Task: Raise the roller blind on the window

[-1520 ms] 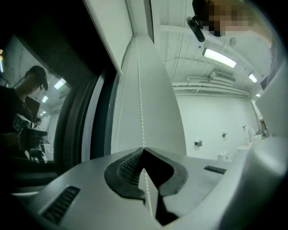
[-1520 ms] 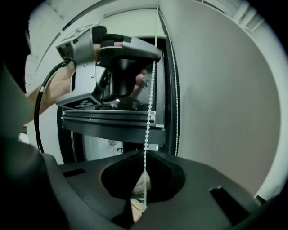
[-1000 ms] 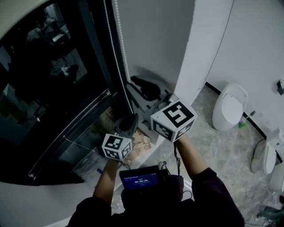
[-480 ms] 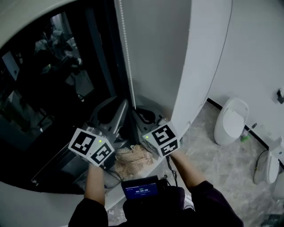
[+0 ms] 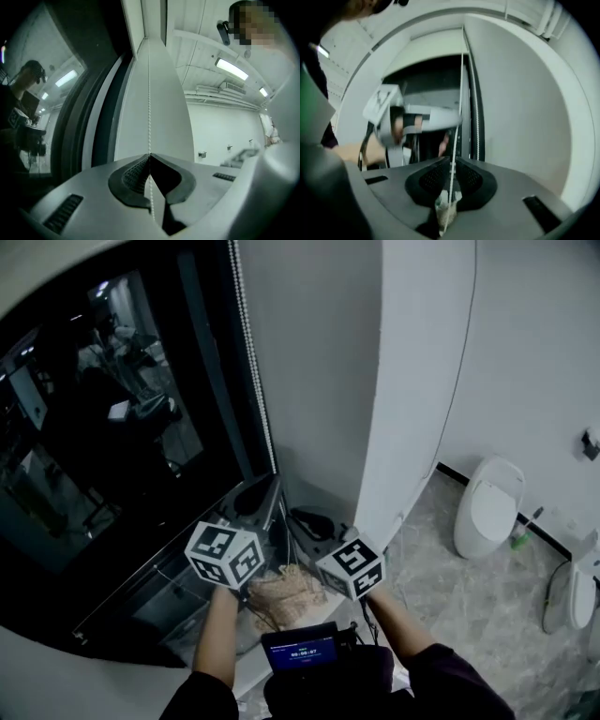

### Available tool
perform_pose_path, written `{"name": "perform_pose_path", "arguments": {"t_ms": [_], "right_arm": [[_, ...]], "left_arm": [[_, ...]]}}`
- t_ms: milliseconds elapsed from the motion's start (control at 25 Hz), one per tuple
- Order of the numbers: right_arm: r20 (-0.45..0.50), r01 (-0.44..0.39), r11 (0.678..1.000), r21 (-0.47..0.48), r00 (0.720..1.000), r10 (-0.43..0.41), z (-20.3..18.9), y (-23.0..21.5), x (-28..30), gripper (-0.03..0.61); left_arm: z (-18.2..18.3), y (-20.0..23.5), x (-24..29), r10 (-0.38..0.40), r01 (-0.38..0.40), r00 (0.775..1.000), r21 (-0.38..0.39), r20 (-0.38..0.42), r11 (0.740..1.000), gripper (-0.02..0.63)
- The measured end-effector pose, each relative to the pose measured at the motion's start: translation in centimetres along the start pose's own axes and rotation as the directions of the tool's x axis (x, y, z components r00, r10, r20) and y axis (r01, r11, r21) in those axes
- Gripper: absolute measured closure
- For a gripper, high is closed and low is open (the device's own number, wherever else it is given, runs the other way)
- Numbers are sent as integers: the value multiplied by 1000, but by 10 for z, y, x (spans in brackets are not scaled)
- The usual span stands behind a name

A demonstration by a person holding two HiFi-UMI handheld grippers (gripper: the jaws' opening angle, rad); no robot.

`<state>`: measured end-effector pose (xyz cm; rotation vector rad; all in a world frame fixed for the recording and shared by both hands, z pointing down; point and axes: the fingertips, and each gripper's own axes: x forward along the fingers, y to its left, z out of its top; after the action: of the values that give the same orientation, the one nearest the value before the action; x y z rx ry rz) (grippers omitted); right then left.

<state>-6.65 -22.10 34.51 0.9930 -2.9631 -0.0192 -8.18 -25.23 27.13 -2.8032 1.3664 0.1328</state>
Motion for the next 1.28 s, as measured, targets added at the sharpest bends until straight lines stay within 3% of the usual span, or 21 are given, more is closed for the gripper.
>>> {"name": "perform_pose_path", "arguments": {"t_ms": [80,160,280,360,520,640,760,960,1040,1120,1200,1280], "right_arm": [[121,-12,1000,22,993,9,51,-5,-5,555],[172,-19,1000,0,985,19,97,-9,-5,540],[178,-6,998,-60,984,17,150,-13,1,541],[145,7,996,-90,989,6,162,-12,5,568],[167,57,987,-151,985,-31,158,-6,1,571],[107,51,981,-187,994,-32,132,-5,3,571],[3,-5,987,-161,1000,6,75,7,11,571],[-86,-70,990,-124,995,59,13,37,15,571],[-58,-57,990,-127,997,50,12,36,13,571],[-17,-44,991,-124,999,42,23,25,8,569],[-22,-39,991,-126,999,37,34,14,1,568],[-91,-56,982,-181,995,40,32,10,-1,559]], "left_arm": [[-33,0,-3,-13,11,999,-44,-37,999,598],[-52,-14,-6,-41,37,998,-75,-49,996,598],[-58,-36,-6,-50,49,997,-24,-59,999,598],[-57,-37,-5,-54,53,996,-13,-69,998,598],[-52,-29,-22,-99,93,993,-85,-59,992,597],[-6,-16,-37,-67,73,996,-107,56,992,595],[55,-13,-36,-59,60,991,-10,123,998,595],[110,-23,-2,-46,34,996,166,71,986,595],[102,-26,5,-40,39,999,215,-1,976,605],[63,-24,11,-30,55,994,235,-107,970,607],[5,-15,15,-41,65,983,131,-179,989,607],[-31,-5,10,-76,67,987,-71,-144,995,607]]}}
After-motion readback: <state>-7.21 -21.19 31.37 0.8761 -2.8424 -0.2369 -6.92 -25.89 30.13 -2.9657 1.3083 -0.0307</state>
